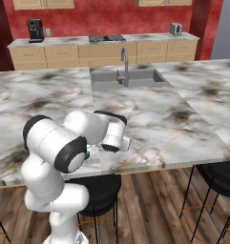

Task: Pick up the marshmallow and place it in the cup of hot chocolate on the dining counter.

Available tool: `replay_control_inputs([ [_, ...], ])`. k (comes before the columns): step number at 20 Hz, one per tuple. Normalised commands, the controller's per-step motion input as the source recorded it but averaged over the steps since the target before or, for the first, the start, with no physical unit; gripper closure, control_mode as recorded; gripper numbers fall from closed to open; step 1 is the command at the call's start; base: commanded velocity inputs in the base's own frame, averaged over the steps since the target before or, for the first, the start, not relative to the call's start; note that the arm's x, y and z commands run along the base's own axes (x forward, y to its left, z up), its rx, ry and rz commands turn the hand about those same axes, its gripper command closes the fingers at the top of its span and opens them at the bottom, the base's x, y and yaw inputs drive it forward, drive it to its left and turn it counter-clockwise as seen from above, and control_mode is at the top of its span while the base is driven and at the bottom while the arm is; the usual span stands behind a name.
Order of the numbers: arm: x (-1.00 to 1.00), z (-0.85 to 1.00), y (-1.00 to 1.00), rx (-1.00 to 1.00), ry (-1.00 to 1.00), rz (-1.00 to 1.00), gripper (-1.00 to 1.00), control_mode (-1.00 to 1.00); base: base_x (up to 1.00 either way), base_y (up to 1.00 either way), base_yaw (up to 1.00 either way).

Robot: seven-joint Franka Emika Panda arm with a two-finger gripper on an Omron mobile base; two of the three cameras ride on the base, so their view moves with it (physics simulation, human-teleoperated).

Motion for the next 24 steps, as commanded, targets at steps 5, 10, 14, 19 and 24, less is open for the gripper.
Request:
replay_control_inputs([
  [5,0.30,-0.34,0.00,0.00,0.00,0.00,1.00,-1.00,0.00,0.00,0.00],
  [10,0.25,-0.32,0.00,0.00,0.00,0.00,1.00,-1.00,0.00,0.00,0.00],
  [14,0.23,-0.33,0.00,-0.01,0.14,0.00,1.00,-1.00,0.00,0.00,0.00],
  [19,0.16,-0.37,0.00,-0.04,0.11,0.00,1.00,-1.00,0.00,0.00,0.00],
  [24,-0.08,-0.25,0.03,-0.05,0.02,0.00,1.00,-1.00,0.00,0.00,0.00],
])
